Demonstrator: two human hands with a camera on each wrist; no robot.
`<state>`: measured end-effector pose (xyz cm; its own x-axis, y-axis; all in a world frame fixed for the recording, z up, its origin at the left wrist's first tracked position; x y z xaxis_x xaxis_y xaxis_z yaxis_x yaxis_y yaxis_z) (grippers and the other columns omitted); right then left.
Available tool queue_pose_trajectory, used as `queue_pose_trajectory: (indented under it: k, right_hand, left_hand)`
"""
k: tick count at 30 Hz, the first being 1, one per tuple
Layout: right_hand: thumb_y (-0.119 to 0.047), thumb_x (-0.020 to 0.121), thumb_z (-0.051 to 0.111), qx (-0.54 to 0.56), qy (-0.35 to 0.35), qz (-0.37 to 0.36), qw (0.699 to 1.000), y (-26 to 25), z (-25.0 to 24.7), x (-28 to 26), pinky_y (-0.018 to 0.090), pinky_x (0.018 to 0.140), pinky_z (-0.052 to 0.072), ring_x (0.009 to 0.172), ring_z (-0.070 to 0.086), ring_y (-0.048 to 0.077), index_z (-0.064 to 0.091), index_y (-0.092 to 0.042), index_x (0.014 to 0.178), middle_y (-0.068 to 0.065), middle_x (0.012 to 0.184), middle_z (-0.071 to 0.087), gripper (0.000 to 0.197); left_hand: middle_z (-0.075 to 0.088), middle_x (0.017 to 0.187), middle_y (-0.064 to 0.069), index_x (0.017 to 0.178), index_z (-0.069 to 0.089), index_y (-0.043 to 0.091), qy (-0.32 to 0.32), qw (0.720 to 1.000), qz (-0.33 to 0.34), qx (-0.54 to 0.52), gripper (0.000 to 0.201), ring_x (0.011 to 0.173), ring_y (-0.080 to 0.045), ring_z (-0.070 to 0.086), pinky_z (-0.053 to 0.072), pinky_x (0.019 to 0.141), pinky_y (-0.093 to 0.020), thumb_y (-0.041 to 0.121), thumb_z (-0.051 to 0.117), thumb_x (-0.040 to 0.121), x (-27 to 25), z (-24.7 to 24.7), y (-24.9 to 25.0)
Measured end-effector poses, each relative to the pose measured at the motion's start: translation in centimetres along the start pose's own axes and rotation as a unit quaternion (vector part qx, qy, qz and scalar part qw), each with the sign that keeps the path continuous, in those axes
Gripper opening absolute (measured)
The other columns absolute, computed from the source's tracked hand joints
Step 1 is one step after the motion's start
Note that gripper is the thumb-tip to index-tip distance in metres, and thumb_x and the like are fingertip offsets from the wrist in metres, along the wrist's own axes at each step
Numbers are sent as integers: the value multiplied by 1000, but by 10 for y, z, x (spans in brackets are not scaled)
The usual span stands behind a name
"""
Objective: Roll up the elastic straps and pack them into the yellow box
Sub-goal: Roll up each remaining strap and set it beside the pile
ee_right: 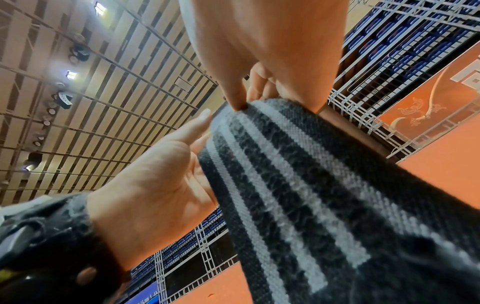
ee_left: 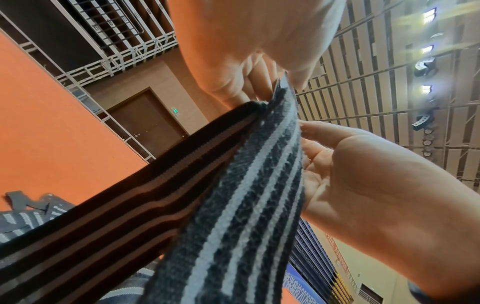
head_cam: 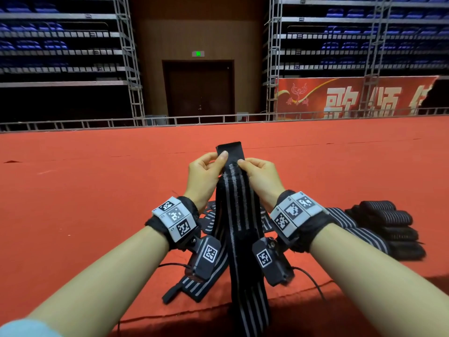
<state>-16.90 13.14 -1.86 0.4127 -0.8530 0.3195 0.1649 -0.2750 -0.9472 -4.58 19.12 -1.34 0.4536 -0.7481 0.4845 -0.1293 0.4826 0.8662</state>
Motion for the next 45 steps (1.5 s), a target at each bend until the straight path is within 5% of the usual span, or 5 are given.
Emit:
queue_pose_trajectory:
  k: [10,15,27,34,45]
  right_hand:
    - [-40,89,62,-194,77,-64,976,-16,-17,9,31,83,50,97,60,14,55,-19,103,0,105,60,26]
    - [-40,96,54,-107,-110,-24,988,-9,5,-5,29,93,50,108,61,11,45,-14,127,2,120,61,42]
    - [-14,95,58,45,-29,-144,988,-106,7,10,37,92,54,103,67,22,55,-4,118,13,112,66,25]
    - [-11,98,48,44,-99,-119,987,-141,15,3,39,96,51,110,63,23,47,-9,125,13,120,61,26]
    - [-11,100,48,-59,-119,-96,986,-99,6,-4,19,40,32,50,39,12,60,-8,115,8,73,48,20]
  left_hand:
    - [74,80,-10,89,68,12,-6,996,49,72,4,71,-19,71,56,65,-29,11,65,90,0,0,21]
    - [74,86,-12,97,68,7,27,993,71,94,17,81,-23,72,58,81,-40,21,67,88,14,0,43]
    - [59,128,7,140,42,19,-140,986,37,86,39,117,-3,57,46,98,-20,34,33,105,-1,26,89]
    - [59,118,0,121,49,14,-83,983,87,135,31,109,-9,57,46,95,-28,32,31,105,5,17,133]
    - [71,103,-17,110,64,6,-44,999,-2,13,27,93,-27,69,56,82,-37,18,41,103,0,10,82]
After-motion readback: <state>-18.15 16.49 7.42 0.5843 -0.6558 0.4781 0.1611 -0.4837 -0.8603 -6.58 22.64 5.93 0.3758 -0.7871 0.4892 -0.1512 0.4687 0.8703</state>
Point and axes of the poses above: each hand's wrist, its own x-axis towards the middle knuckle, its own z-axis out of the palm, y = z × x, the point moved 6 cm from there along x, towards the middle knuckle
